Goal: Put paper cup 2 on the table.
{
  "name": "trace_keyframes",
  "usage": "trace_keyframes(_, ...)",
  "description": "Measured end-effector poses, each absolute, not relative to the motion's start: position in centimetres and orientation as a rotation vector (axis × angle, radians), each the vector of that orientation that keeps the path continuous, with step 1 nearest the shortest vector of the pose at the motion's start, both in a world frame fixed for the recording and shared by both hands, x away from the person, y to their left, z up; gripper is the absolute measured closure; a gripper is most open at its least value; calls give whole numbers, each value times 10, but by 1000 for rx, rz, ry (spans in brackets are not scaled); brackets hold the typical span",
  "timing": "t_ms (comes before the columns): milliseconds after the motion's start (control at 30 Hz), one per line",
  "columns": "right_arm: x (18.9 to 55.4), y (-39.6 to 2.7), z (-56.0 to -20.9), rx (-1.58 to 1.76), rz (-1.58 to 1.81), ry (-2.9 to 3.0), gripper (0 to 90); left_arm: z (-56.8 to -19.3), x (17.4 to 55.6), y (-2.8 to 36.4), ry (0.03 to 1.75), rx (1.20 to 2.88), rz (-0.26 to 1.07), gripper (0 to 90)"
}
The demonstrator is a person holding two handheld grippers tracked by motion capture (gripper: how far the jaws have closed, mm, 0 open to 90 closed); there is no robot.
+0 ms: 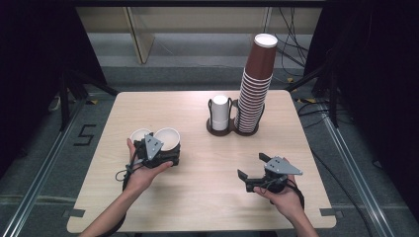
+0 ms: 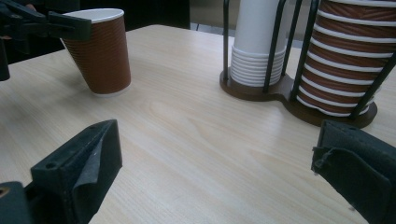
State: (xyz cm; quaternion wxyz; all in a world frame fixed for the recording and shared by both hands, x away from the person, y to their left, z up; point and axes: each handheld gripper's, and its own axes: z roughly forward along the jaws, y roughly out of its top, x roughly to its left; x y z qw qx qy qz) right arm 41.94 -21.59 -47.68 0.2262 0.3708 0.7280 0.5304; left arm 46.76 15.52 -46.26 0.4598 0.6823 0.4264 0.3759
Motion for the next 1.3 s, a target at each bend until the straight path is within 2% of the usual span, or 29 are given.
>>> trace_keyframes(333, 421, -218, -477, 991, 1458, 1990, 18, -460, 454, 165, 1058, 1680, 924, 0)
trace_keyframes(700, 424, -222, -479, 1010, 1472, 1994, 16, -458, 423, 182, 1066, 1687, 841, 0)
trace_keyframes(933, 426, -225, -480, 1027, 1446, 1985, 16, -462, 408, 205, 1102, 1690, 814, 0)
trace_keyframes(1300, 428, -231, -482, 1047, 1433, 1971, 16, -473, 388, 256, 1271, 1656, 846, 0)
